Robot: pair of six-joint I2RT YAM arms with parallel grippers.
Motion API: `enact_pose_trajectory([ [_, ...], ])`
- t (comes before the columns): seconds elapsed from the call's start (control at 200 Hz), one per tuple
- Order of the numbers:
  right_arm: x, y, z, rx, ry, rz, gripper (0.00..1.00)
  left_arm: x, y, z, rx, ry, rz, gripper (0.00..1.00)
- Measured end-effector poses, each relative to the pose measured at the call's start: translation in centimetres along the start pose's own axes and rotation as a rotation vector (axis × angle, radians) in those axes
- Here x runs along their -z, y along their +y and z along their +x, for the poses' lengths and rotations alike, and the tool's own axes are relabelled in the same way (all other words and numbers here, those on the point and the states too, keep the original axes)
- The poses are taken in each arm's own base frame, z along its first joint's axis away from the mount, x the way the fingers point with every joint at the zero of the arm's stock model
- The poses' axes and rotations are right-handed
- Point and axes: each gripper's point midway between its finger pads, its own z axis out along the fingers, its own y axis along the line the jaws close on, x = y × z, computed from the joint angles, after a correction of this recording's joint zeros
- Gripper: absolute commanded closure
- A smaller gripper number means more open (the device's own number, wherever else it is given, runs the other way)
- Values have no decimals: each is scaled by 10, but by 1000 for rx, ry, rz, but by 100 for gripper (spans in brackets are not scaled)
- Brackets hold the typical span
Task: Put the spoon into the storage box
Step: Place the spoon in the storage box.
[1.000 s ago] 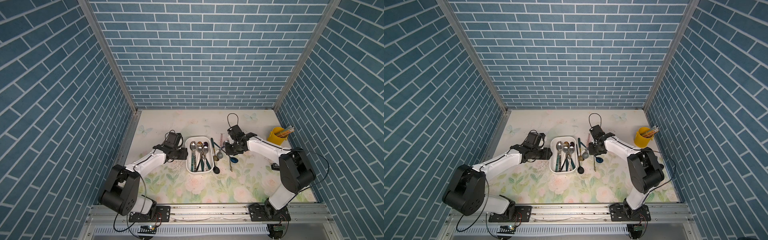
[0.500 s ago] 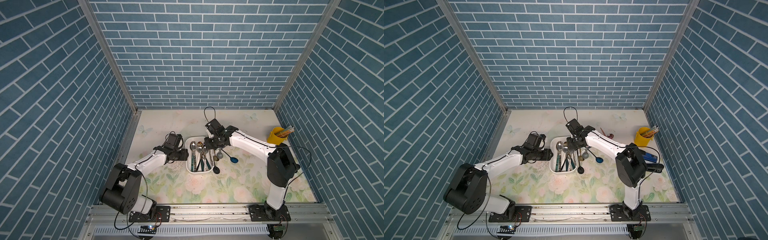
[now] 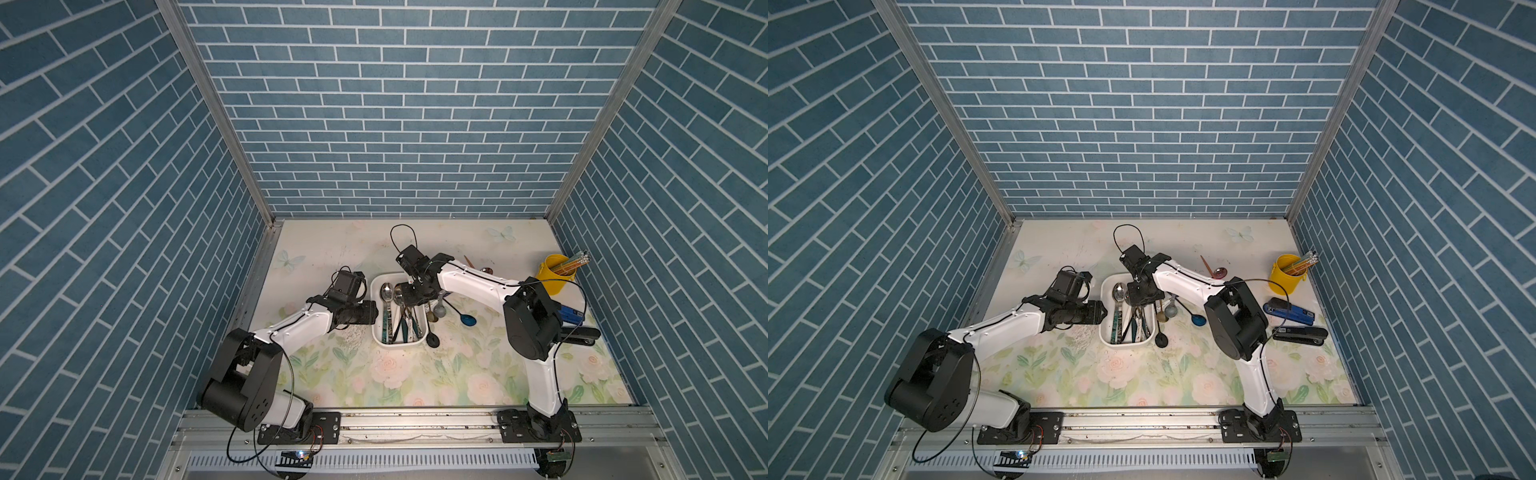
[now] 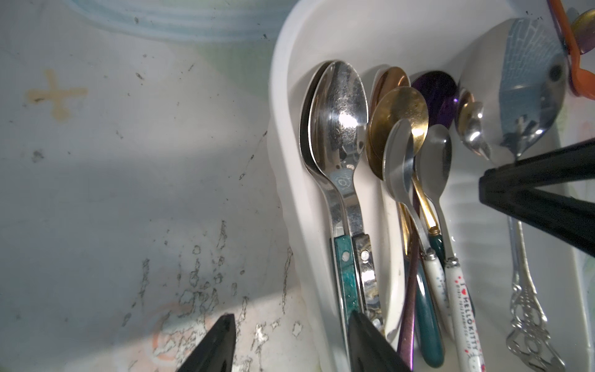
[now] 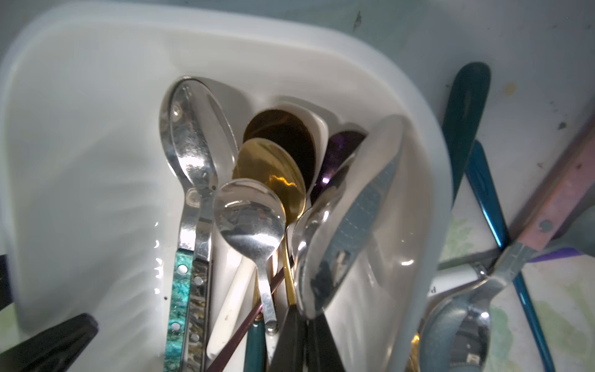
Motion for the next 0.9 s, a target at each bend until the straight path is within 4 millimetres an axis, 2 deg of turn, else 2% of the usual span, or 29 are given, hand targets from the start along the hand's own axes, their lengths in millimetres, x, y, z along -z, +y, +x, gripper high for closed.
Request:
enact_pose_trajectory([
  [0.205,-17,0,5,19,32,76,94,-1,-1,2,4,5,2,39],
  [0.26,-20,0,6,13,35,86,90,-1,-1,3,6,7,3,39],
  [0.425,-21,4,8,7,36,86,78,-1,-1,5,7,8,4,39],
  [0.605,-22,14,5,-10,24,40,73,0,-2,4,9,6,5,39],
  [0.765,-13,18,2,-9,-3,17,71,2,-1,4,8,2,1,39],
  [0.9,12,20,-10,-10,-69,5,70,2,0,5,4,5,-10,39],
])
